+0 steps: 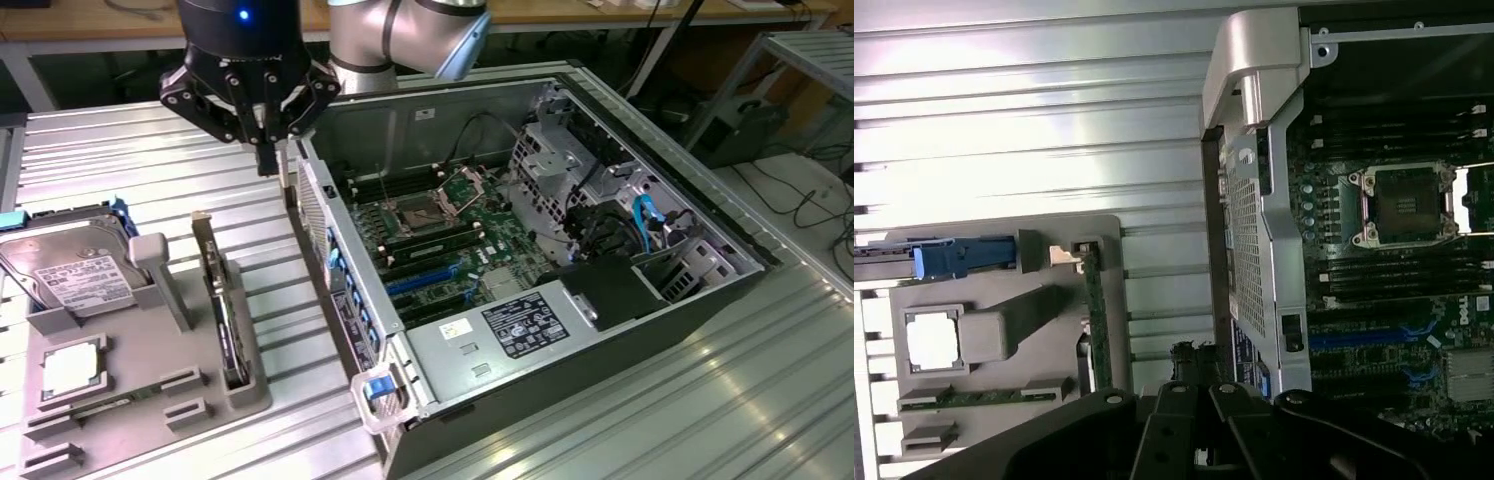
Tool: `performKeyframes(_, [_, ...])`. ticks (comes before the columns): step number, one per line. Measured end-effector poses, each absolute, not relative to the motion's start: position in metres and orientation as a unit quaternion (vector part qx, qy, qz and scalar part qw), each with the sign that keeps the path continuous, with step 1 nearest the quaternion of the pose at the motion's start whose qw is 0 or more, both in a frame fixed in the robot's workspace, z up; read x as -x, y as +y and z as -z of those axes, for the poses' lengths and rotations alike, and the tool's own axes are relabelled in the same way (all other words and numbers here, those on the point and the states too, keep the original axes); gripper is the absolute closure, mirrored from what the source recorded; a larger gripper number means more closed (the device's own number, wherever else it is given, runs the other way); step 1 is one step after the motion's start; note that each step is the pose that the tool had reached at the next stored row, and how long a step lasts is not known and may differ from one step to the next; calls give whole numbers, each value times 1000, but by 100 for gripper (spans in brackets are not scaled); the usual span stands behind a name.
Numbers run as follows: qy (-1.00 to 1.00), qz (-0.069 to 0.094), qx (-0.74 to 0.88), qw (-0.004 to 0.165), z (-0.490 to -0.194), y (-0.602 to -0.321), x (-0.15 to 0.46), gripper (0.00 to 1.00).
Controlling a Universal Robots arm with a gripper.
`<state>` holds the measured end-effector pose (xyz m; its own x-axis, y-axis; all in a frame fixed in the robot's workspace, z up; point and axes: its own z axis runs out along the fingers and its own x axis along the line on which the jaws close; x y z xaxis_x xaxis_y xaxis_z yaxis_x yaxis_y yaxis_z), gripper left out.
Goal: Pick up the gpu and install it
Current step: 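Reach for the gpu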
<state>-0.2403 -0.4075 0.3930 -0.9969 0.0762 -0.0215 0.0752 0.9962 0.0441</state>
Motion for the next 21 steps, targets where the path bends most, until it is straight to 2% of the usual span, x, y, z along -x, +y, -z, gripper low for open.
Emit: performKeyframes(21, [999, -22, -38, 11, -392, -412, 289, 89])
